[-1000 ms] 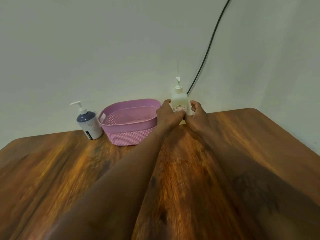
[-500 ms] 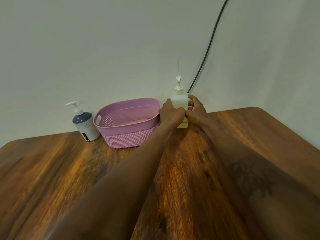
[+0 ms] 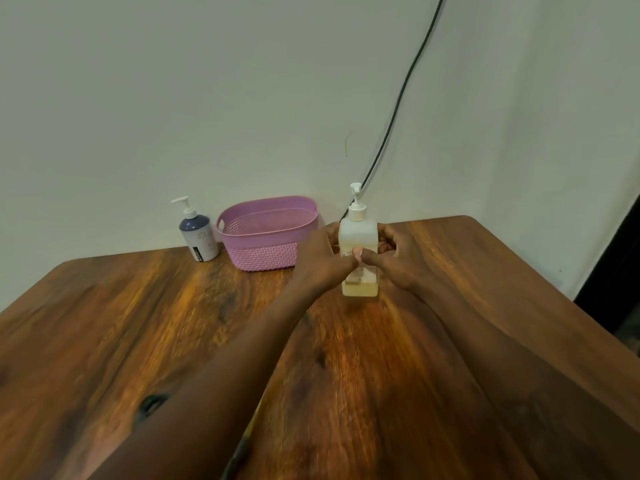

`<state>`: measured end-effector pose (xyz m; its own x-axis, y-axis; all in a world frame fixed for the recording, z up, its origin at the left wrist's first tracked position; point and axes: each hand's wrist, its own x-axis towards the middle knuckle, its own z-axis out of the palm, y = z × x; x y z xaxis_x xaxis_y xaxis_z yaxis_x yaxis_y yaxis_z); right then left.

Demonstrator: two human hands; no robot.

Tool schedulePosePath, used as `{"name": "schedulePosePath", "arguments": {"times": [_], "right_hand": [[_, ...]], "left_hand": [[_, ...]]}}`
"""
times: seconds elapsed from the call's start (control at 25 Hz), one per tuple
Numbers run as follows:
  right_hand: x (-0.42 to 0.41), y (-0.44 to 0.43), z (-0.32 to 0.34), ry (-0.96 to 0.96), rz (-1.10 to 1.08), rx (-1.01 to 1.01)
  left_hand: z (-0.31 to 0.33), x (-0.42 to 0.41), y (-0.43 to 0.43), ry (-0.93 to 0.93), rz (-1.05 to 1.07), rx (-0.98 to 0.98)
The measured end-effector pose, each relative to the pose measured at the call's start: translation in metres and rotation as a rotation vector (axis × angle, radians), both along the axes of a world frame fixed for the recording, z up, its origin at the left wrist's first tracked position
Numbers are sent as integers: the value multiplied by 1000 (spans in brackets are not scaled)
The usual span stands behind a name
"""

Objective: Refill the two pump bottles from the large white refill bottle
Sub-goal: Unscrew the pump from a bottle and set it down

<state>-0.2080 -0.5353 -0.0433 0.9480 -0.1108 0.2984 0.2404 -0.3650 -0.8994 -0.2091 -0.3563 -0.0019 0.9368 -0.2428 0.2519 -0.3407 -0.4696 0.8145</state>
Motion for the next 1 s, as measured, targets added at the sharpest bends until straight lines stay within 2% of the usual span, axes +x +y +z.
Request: {"name": "schedulePosePath", "arguments": {"times": [0.12,0.24,0.36,0.52,0.64,0.8,1.0], "right_hand": [[-63,20,13,-19,73,7],[-119,45,25,-26,156,19],[-166,68,35,-39,243,38],[-212,89,43,-86,280,16],[-230,102,50,-130,197,5],[-236,111,60,-273,-61,-103],[-230,122,68,-369,-154,-150]], "left_hand": [[7,-52,32,32,-117,16],[16,-101,63,45,-195,-48],[25,-146,90,62,-210,-140],[23,-184,115,23,-180,-144],[25,-195,122,8,-193,-113],[28,-198,124,-12,-177,-39],[24,-193,123,-39,-177,94]]}}
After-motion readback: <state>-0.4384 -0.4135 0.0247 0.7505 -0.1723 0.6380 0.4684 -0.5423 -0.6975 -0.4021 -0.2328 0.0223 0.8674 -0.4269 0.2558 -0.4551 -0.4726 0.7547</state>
